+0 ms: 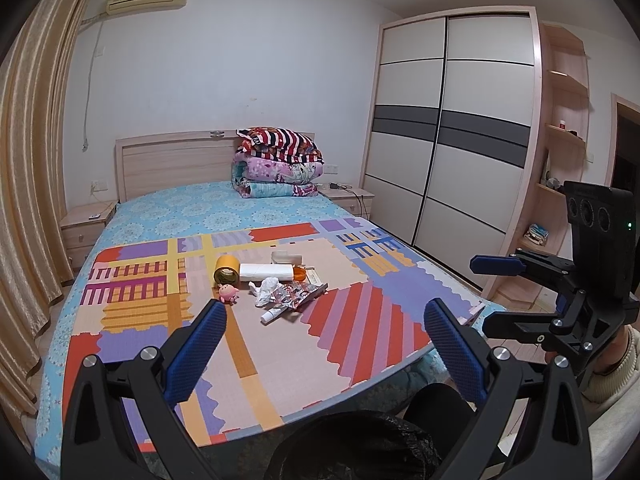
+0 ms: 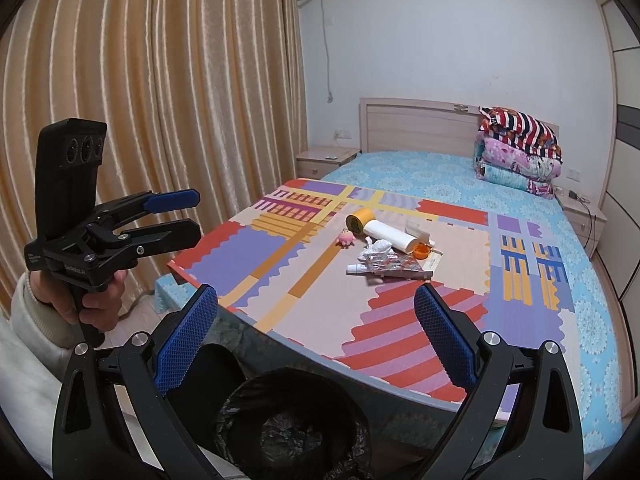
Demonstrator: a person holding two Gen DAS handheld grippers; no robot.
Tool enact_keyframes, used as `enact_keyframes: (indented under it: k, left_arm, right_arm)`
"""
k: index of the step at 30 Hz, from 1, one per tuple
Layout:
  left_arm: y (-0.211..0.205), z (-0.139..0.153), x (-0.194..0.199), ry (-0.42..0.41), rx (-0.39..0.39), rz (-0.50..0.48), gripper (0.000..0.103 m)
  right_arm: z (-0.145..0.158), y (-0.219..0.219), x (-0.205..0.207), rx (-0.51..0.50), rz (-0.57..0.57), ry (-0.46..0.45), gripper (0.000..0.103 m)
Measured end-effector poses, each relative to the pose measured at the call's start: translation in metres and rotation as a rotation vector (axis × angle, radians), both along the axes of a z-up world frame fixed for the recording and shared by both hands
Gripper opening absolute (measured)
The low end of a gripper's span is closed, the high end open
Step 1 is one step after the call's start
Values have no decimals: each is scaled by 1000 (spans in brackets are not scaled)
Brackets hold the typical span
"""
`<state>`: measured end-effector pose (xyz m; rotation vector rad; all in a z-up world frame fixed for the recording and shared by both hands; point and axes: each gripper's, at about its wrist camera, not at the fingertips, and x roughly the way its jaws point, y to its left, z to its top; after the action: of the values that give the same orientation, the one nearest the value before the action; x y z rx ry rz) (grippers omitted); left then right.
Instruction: Collect trash
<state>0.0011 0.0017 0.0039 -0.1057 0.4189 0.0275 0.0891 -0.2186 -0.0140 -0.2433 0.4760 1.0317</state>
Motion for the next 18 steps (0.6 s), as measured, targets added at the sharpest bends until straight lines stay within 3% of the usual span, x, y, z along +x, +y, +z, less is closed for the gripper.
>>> enact_keyframes:
  k: [18]
  left_arm:
    - [0,1,0,1,-5,5,95]
  right_arm:
    - [0,2,0,3,6,-3,100]
